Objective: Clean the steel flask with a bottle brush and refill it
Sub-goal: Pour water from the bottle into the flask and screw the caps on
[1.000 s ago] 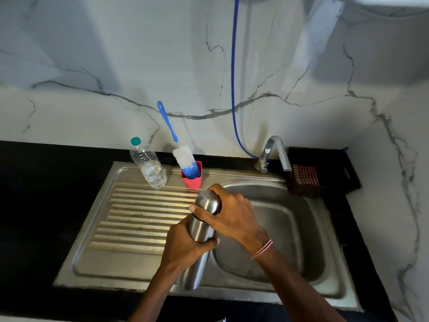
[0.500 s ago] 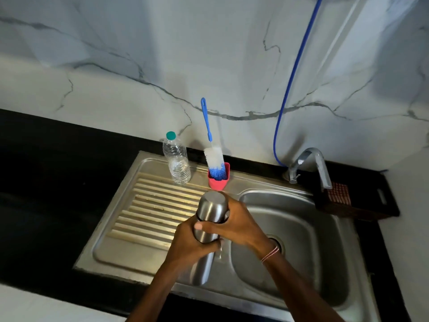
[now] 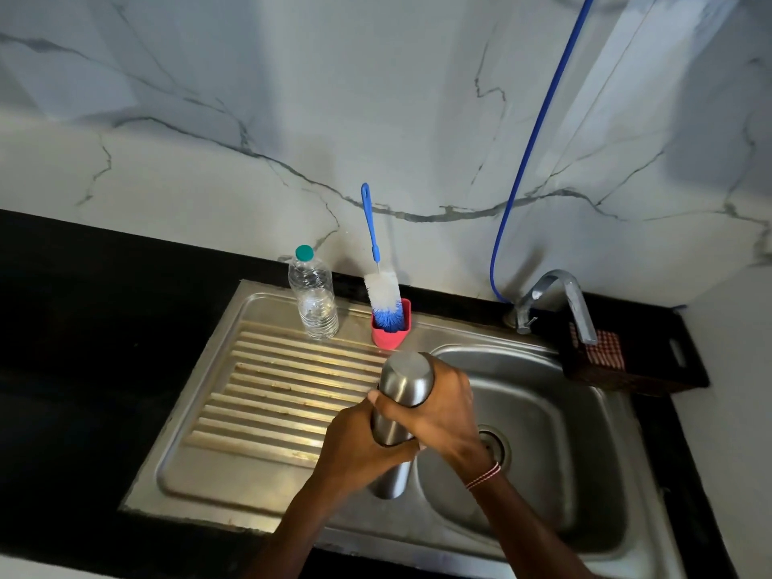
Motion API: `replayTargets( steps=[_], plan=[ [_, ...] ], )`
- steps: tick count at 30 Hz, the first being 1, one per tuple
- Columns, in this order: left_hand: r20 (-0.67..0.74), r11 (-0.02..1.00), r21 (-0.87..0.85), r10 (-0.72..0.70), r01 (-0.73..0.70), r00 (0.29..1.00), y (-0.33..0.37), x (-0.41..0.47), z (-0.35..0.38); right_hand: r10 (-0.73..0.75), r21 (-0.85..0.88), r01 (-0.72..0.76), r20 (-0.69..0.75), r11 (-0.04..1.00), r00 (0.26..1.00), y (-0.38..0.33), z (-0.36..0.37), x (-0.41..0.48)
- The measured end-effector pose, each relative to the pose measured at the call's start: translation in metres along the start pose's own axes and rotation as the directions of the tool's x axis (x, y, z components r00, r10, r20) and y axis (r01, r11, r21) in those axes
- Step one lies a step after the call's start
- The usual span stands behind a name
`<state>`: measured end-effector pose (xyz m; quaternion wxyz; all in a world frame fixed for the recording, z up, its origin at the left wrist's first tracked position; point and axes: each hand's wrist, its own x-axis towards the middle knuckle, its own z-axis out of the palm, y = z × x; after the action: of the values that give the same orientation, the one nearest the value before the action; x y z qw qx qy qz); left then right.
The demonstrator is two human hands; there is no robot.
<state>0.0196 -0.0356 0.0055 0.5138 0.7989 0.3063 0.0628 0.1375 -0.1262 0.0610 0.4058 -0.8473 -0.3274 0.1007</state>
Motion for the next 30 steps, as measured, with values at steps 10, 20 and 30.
replayTargets(
  steps=[10, 20, 30],
  plan=[
    [0.012, 0.980, 0.101, 0.168, -0.169, 0.986, -0.048, -0.005, 0.022, 0.104, 0.023, -0.101, -0.248, 0.995, 0.963, 0.008, -0.018, 0.008],
    [-0.205, 0.974, 0.220, 0.100, -0.053, 0.974, -0.068, 0.014, 0.016, 0.008, -0.097, -0.018, -0.106, 0.995, 0.994, -0.005, 0.009, 0.026],
    [-0.285, 0.993, 0.059, -0.079, 0.099, 0.955, -0.073, 0.080, -0.031, -0.049, -0.099, 0.054, 0.056, 0.994, 0.997, -0.024, 0.058, 0.078]
  ],
)
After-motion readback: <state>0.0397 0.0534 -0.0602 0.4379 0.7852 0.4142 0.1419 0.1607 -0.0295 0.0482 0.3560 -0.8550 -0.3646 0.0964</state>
